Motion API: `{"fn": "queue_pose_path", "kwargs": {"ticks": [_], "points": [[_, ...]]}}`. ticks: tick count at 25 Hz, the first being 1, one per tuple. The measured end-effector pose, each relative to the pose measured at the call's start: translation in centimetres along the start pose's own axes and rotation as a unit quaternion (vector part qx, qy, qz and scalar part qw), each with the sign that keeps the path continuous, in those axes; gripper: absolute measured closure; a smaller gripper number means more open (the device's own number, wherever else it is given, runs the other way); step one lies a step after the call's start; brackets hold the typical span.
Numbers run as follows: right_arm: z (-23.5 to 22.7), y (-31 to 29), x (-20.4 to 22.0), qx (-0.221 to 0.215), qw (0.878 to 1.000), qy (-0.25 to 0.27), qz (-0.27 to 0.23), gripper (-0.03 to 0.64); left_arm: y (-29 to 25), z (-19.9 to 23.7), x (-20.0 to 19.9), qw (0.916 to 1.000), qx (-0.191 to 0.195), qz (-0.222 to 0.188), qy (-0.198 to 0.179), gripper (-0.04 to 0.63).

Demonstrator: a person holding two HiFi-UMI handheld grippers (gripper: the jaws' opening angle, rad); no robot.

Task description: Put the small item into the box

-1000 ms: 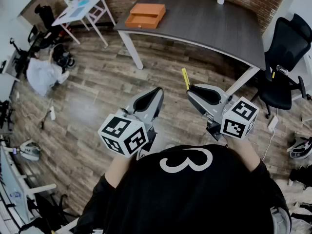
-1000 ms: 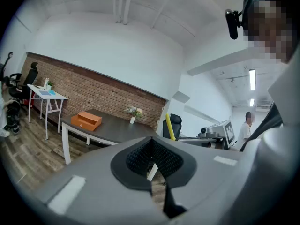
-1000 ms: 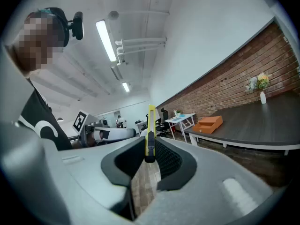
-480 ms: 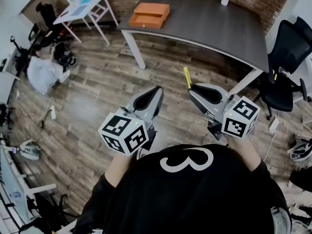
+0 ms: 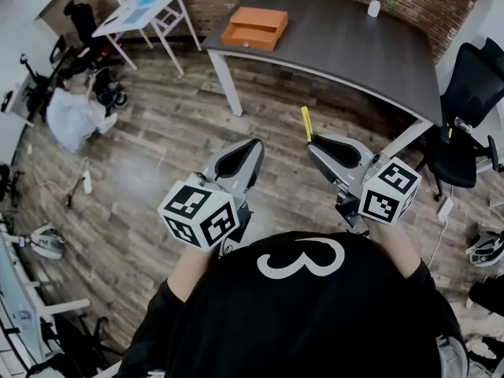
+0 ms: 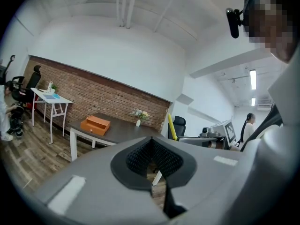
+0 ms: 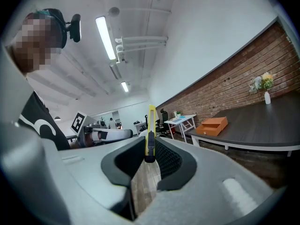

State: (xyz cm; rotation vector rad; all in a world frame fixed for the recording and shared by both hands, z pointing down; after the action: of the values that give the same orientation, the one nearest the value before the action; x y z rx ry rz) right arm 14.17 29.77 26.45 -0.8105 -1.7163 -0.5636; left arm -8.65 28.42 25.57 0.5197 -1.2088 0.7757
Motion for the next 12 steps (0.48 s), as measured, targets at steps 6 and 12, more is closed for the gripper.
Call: {"fn": "queue_pose_path", "kwargs": {"ticks": [6,12], "points": [[0.2,-1.5,0.1,-0.001,1.0,0.004,-0.001,0.551,0.7,1.3,-0.1,1.0,-0.002,-0.004,-0.002,0.583],[-0.8,-2.8,-0.1,-0.004,1.0,0.004,-0.003,0.551,0.1,2.5,-0.2,1.0,-0.006,-0.001,-0.003,0.583]]}}
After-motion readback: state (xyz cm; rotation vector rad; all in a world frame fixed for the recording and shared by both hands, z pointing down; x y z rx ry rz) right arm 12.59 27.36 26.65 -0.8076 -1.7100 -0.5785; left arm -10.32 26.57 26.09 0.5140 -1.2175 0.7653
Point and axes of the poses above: the fingertips, and each gripper's own axes: y backward along the fingers, z to its left, x out of its underside, the point moved 9 cm from there along y, backward along the fingers, and after that the axes turned 4 degrees about -z, right-handed, at the moved point
